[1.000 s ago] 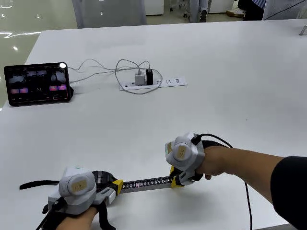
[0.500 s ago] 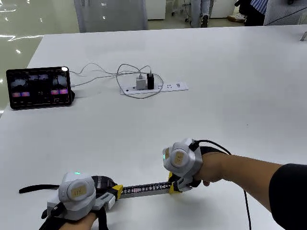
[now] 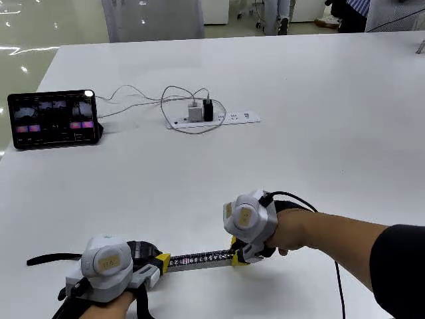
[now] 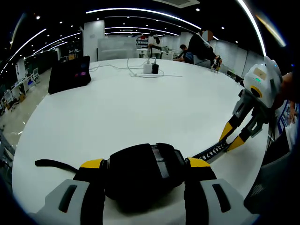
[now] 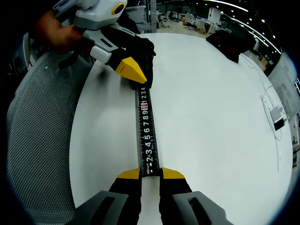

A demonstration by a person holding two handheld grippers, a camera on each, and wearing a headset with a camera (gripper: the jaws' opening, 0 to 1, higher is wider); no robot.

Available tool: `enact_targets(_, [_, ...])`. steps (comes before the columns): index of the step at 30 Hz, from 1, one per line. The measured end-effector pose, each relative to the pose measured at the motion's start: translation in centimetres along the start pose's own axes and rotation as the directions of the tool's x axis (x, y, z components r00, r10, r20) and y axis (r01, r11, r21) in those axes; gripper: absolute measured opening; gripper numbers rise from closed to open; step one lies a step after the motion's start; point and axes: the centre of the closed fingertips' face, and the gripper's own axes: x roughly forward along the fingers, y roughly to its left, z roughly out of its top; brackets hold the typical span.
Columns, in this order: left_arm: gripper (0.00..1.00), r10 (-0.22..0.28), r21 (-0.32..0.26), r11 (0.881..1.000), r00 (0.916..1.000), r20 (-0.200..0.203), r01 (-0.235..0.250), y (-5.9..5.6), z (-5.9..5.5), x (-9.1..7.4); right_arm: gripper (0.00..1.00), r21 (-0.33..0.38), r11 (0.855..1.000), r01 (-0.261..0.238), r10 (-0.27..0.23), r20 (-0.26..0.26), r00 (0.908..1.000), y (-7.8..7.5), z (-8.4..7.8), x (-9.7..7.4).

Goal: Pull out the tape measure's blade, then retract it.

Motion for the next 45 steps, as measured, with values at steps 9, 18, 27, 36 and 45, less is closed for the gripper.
enact_targets(9, [0.64, 0.0, 0.0, 1.0, 1.0, 0.0, 0.0, 0.0, 0.0, 0.0, 0.1, 0.001, 1.0, -0.001, 0.001, 0.0, 1.0, 0.0, 0.3, 0.1])
enact_targets(18, [0.64, 0.001, -0.001, 1.0, 1.0, -0.002, -0.001, 0.0, 0.0, 0.0, 0.1, 0.009, 1.0, 0.006, -0.006, 0.003, 1.0, 0.0, 0.6, 0.3])
enact_targets(27, [0.64, -0.001, -0.001, 1.0, 1.0, 0.0, 0.001, 0.0, 0.0, 0.0, 0.1, 0.009, 1.0, 0.017, -0.017, 0.001, 0.9999, 0.1, 0.9, 0.4])
enact_targets(36, [0.64, -0.001, -0.002, 1.0, 1.0, -0.005, 0.001, 0.0, 0.0, 0.0, 0.1, 0.009, 1.0, 0.008, -0.008, 0.018, 0.9998, 0.1, 1.1, 0.5])
enact_targets(45, [0.64, -0.003, -0.001, 1.0, 1.0, 0.006, 0.003, 0.0, 0.1, 0.0, 0.1, 0.009, 1.0, 0.006, -0.006, 0.024, 0.9997, 0.1, 1.4, 0.6])
